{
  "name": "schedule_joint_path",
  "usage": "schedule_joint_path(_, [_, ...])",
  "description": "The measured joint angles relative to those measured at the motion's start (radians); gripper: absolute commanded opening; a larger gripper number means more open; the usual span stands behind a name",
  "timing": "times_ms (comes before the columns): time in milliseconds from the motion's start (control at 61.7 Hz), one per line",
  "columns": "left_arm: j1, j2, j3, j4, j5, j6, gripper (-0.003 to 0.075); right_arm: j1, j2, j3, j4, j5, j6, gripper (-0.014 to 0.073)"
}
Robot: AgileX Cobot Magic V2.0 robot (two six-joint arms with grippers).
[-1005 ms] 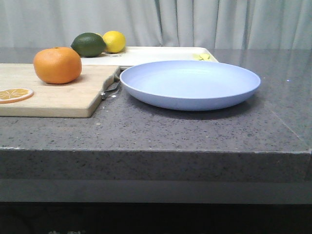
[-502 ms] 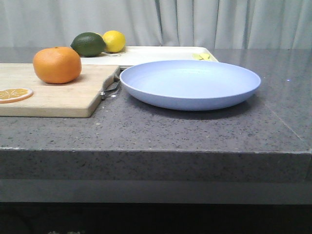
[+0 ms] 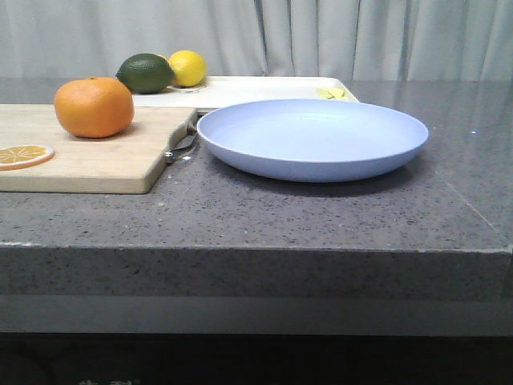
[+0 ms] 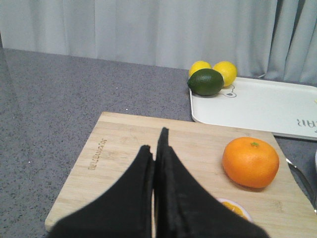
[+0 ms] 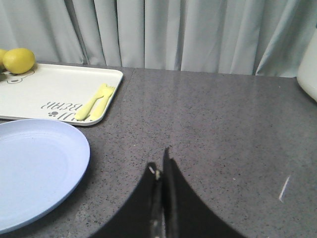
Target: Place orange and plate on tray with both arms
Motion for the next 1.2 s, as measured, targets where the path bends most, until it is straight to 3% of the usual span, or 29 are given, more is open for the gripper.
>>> schedule_joint_path(113, [0.0, 0.054, -0.006, 0.0, -0.015, 0.001, -0.0014, 0.0, 0.014, 0.0, 0.0, -0.022, 0.0, 0.0068])
schedule_joint_path(194, [0.0, 0.066, -0.006, 0.0, -0.019, 0.001, 0.0044, 0.0, 0.014, -0.003, 0.0, -0.033, 0.0, 0.0209])
schedule_joint_path(276, [0.0, 0.068, -0.006, 0.0, -0.023, 0.001, 0.0188, 0.0, 0.014, -0.003, 0.0, -0.038, 0.0, 0.0377])
schedule_joint_path(357, [0.0, 0.068, -0.008, 0.0, -0.026, 0.001, 0.0405, 0.0, 0.014, -0.003, 0.0, -0.038, 0.0, 0.053])
schedule_joint_path(405, [0.0, 0.07, -0.008, 0.0, -0.027, 0.001, 0.0554, 0.0, 0.014, -0.003, 0.0, -0.038, 0.0, 0.0592])
schedule_joint_path(486, [0.0, 0.07, -0.008, 0.0, -0.027, 0.001, 0.071, 0.0, 0.014, -0.003, 0.0, -0.038, 0.0, 0.0661])
schedule_joint_path(681, [0.0, 0.07, -0.008, 0.0, -0.027, 0.001, 0.0663, 0.0, 0.014, -0.003, 0.0, -0.038, 0.0, 0.0652])
schedule_joint_path(972, [0.0, 0.092, -0.01, -0.026, -0.063, 0.002, 0.0662, 0.0, 0.014, -0.003, 0.0, -0.038, 0.0, 0.0652])
schedule_joint_path(1199, [0.0, 0.283, -0.147, -0.032, 0.034, 0.002, 0.0662, 0.0, 0.014, -0.003, 0.0, -0.038, 0.0, 0.0652])
